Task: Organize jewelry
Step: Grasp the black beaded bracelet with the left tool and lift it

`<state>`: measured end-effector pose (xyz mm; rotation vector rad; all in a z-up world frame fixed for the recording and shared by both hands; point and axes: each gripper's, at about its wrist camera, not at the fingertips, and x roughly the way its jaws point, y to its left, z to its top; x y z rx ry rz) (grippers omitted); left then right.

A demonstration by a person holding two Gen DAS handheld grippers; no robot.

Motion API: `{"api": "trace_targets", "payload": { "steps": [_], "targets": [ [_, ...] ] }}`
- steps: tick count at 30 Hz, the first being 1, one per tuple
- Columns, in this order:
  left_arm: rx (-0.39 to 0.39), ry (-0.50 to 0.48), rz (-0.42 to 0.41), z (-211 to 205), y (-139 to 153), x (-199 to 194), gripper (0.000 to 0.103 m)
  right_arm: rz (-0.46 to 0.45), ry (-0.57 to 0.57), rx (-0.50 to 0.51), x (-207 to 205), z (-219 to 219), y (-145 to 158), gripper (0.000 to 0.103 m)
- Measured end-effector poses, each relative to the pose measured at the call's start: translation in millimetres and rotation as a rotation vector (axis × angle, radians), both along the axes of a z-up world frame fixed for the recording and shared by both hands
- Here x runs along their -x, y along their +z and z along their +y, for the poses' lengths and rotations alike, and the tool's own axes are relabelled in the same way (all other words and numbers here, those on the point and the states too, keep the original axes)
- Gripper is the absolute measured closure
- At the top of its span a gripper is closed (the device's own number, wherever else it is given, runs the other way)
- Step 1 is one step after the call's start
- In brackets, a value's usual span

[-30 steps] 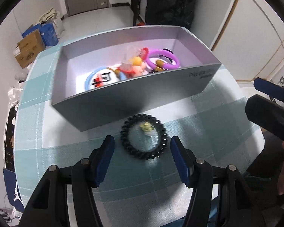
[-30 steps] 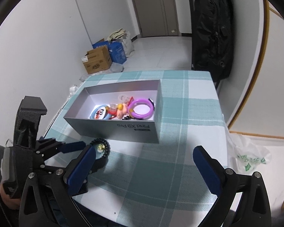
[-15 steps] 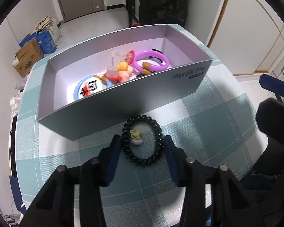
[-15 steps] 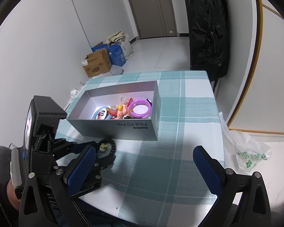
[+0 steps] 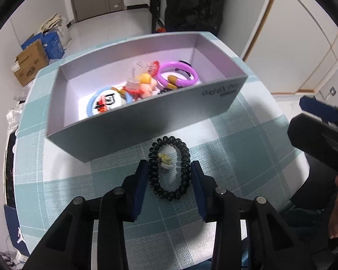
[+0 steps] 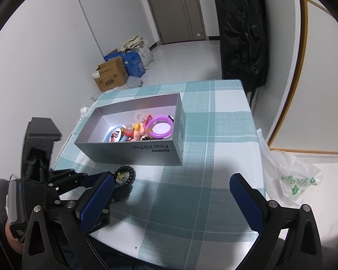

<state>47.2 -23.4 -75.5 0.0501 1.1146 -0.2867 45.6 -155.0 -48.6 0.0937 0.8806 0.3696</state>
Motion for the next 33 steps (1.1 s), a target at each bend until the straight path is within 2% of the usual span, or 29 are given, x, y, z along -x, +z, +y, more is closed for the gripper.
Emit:
{"api": "trace_targets", "payload": {
  "steps": [2,9,13,16,21,25,29,33],
  "targets": [
    [0.040,0.004,-0.001,2.5,5.0,0.6,0.071,0.004,-0.007,-0.003,-1.1,-0.4,-0.6,0.000],
    [0.107,-0.011,-0.048,1.6,25.3,6.6,0.071,0.008,-0.014,0.007,-1.9,0.4,-3.1,0.000],
    [0.169,0.021,-0.062,10.1,36.6,8.9,0.071,0.020,-0.023,0.022,-4.0,2.8,-6.2,0.000],
    [0.216,0.054,-0.103,24.4,51.3,10.8,0.071,0.034,-0.029,0.015,-6.8,3.8,-8.6,0.000],
    [0.257,0.131,-0.160,54.1,68.1,11.5,0.071,0.013,0.028,0.045,-5.0,22.8,-9.8,0.000],
    [0.299,0.203,-0.159,78.6,73.0,8.2,0.071,-0.009,0.082,0.063,-4.2,40.1,-12.2,0.001],
    [0.337,0.247,-0.170,95.6,77.7,7.5,0.071,0.013,0.133,0.077,-7.4,60.0,-21.3,0.001],
    [0.359,0.264,-0.174,106.5,78.4,7.4,0.071,0.023,0.186,0.107,-9.4,80.6,-27.1,0.008]
  ]
}}
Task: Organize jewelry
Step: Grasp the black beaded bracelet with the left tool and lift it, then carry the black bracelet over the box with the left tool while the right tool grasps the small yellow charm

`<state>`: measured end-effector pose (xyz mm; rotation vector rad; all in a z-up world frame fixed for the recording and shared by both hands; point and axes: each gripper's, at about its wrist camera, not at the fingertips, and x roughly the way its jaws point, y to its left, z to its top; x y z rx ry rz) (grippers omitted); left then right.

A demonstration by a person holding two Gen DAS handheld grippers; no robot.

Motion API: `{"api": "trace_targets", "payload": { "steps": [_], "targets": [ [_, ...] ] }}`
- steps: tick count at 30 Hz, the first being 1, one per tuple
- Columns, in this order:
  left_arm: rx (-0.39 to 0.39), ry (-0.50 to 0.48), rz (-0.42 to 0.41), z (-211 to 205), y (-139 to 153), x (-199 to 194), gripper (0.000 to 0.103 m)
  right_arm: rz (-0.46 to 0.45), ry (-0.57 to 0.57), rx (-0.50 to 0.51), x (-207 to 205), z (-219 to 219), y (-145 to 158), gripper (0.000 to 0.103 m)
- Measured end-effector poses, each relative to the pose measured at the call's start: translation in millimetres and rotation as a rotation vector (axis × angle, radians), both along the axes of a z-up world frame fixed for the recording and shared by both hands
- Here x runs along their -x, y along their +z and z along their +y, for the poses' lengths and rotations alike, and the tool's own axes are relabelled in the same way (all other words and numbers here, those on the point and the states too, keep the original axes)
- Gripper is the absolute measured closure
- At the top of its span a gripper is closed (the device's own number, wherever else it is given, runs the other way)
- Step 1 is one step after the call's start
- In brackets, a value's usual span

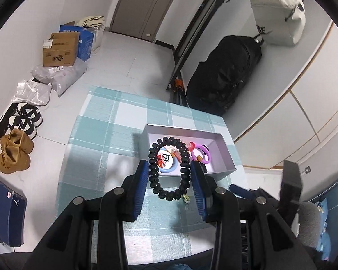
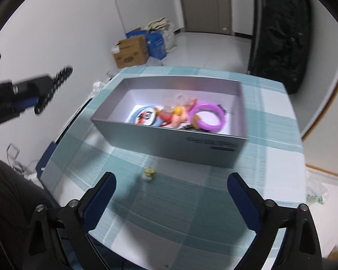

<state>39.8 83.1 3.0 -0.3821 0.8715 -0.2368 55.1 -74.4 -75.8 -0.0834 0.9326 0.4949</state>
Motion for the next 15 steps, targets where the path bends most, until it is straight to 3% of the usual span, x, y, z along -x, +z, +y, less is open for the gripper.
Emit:
{"api": "trace_targets", "payload": {
  "steps": [7,15],
  "targets": [
    [0.088,0.011,0.040,19.7,-4.3,-0.1,0.071,-0.001,0.058,0.063,-2.3,27.2,-9.4,0.025],
    [0.100,0.006,0.027,24.1,0.1,0.4,0.071,0.008,0.095,0.152,-2.0,44.9,-24.8,0.058]
  ]
}}
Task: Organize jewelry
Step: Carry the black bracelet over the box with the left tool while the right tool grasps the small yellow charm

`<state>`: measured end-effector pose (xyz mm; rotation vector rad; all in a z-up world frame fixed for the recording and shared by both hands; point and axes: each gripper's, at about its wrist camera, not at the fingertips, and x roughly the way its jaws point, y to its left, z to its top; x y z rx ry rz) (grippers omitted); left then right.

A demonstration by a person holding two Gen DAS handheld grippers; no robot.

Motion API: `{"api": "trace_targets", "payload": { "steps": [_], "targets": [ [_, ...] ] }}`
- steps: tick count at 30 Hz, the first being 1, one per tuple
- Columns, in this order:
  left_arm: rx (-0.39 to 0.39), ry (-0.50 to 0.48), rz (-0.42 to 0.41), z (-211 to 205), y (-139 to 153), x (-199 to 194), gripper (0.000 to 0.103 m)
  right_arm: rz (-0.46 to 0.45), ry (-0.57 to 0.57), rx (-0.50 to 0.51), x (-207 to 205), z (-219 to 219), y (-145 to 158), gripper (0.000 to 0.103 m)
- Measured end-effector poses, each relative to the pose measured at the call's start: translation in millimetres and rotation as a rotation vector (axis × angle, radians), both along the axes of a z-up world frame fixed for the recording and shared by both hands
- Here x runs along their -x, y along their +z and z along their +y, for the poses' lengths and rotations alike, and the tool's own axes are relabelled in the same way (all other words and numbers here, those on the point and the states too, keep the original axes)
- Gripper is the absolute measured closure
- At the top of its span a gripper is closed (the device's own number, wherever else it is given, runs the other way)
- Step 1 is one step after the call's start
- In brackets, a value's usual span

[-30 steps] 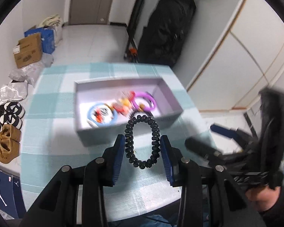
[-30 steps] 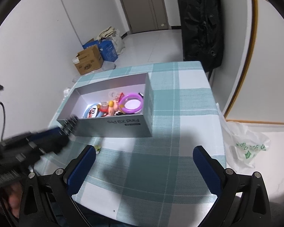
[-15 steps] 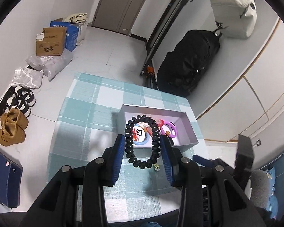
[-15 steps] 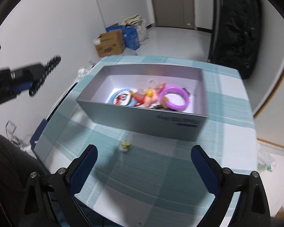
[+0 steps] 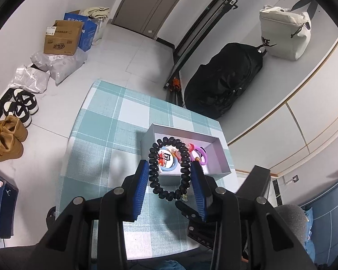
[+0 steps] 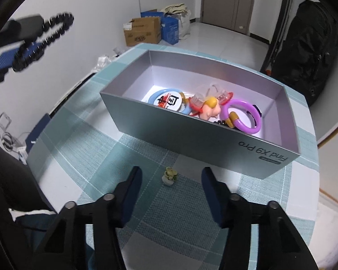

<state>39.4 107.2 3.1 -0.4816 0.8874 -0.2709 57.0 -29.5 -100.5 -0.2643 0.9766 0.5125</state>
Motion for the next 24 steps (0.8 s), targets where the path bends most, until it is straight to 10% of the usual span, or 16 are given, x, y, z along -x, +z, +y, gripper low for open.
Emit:
{"api": "trace_targets", "payload": {
  "steps": [8,24],
  "targets": [
    [0.006,-0.011,0.017,0.7,-3.8,-0.4,0.071,-0.028,0.041,0.077,4.8,11.4,-3.7,0.090],
    [-0.040,-0.048,0.028,-17.2,-12.7,-7.2,0.071,-0.019,0.012,0.003,0.4,3.8,11.1,0.091]
  ]
}}
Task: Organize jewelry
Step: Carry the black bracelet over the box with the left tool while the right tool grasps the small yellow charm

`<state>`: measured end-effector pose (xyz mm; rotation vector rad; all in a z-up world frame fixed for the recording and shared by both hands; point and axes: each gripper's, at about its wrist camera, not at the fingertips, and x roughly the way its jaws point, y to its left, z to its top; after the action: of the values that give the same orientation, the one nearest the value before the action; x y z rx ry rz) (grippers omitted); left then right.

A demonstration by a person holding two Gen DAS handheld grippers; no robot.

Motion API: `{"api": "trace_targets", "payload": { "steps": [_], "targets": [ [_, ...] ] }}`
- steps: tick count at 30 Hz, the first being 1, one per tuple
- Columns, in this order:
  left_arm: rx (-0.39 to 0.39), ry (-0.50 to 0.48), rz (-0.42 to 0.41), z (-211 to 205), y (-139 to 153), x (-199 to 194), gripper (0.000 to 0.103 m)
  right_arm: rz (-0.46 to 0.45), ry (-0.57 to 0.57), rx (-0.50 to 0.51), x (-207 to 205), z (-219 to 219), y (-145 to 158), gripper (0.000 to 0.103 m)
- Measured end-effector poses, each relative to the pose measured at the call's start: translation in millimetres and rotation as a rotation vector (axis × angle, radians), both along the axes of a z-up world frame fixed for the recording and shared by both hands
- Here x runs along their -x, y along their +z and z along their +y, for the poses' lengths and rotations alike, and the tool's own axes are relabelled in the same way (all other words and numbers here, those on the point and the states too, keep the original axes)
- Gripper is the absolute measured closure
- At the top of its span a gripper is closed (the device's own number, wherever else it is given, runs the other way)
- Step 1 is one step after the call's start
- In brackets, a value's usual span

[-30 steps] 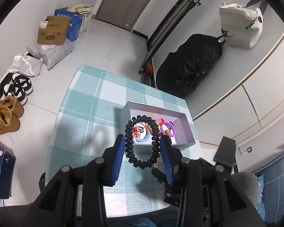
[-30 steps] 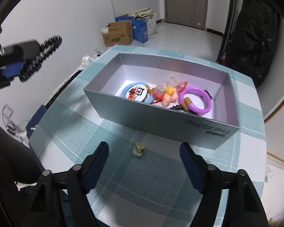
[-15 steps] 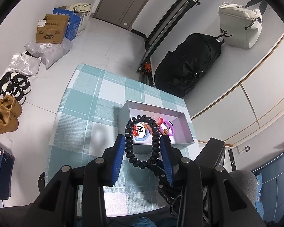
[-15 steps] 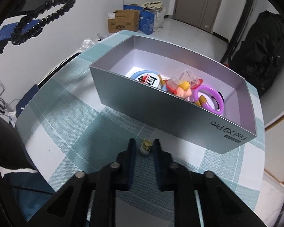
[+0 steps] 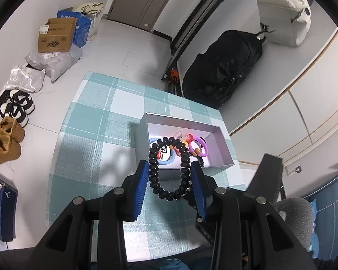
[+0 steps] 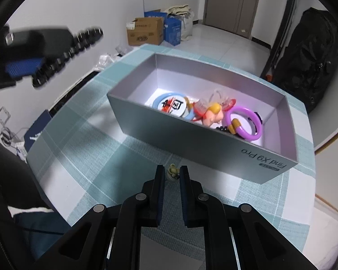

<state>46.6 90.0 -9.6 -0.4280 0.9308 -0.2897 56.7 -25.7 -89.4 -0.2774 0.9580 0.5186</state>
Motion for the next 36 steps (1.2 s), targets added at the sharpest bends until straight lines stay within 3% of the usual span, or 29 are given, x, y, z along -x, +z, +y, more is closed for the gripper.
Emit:
{"api": "trace_targets", "payload": {
  "steps": [16,27,36],
  "targets": [
    [-0.026,-0.018,-0.014,-21.1,-0.3,-13.8,0.071,-0.047,-0.070,-0.207,-10.8,-33.5,41.8,0.091],
    [0.004,-0.013,-0.003,-28.6,-6.2,-35.2,0.071,-0.086,-0.086,-0.328,-28.4,-50.8,62.8,0.091],
    [-0.023,-0.038,0.036,-45.6,-18.9,-57.9,0.071,-0.040,-0.119,-0.410,-56.5,-63.4,63.1,0.091]
  ]
}}
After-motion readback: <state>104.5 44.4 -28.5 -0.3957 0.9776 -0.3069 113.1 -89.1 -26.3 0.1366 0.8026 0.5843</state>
